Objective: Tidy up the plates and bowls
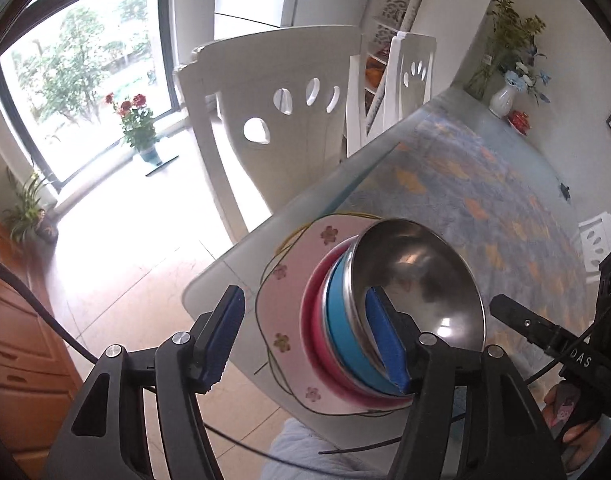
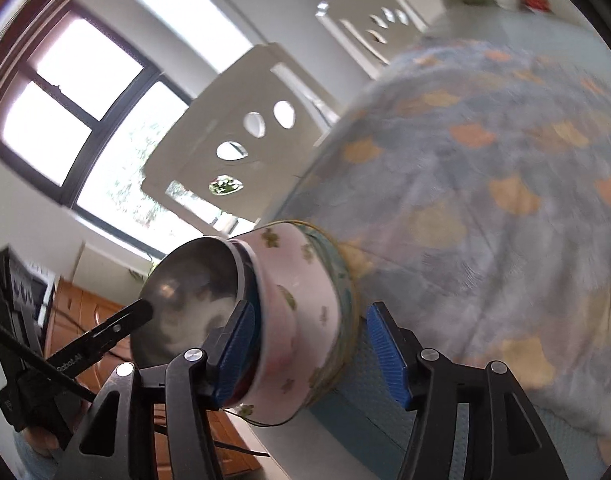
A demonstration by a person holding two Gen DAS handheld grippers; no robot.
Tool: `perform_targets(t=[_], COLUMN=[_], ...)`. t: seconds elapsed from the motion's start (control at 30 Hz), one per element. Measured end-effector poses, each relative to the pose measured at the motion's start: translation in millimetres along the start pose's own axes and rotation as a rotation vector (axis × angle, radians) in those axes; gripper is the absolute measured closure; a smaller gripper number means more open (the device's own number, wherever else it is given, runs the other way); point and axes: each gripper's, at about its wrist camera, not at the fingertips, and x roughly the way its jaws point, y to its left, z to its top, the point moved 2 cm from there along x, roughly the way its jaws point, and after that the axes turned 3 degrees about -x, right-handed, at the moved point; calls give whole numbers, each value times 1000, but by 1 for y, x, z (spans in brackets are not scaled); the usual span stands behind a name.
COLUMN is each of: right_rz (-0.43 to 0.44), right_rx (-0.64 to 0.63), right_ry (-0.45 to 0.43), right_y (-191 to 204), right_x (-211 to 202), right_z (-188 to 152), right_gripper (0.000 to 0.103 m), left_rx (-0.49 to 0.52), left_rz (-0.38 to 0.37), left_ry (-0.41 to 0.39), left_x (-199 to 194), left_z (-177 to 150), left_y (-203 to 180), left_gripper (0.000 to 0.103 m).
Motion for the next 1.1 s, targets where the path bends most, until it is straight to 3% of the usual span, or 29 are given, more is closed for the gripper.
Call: perform_targets(t=[0.4, 0.5, 0.7, 0.8, 0.87, 0.97, 1.1], right_rz=[-16, -24, -68, -51, -87, -213, -188], right_rx=[-12, -45, -146, -221, -286, -332, -295], right_ry=[-19, -34, -66, -58, -58, -35, -12], right_y=[-4, -2, 7, 19, 29, 44, 54], right_x=[-17, -32, -66, -80, -89, -103, -121], right_z=[-11, -14, -33, -37, -37, -32, -26], right_gripper=[46, 46, 44, 44, 44, 43, 37], left_rx=[56, 79, 118, 122, 130, 176, 244], left_rz=[27, 30, 130, 115, 98, 115, 165], left_ry=[30, 19, 32, 35, 32, 1, -46], left_x=[-1, -8, -28, -47, -63, -83, -96], left_z=[-1, 1, -17, -29, -34, -34, -30], left_y=[-17, -26, -42, -46, -49, -55, -61], left_gripper=[38, 38, 38, 38, 38, 32, 32])
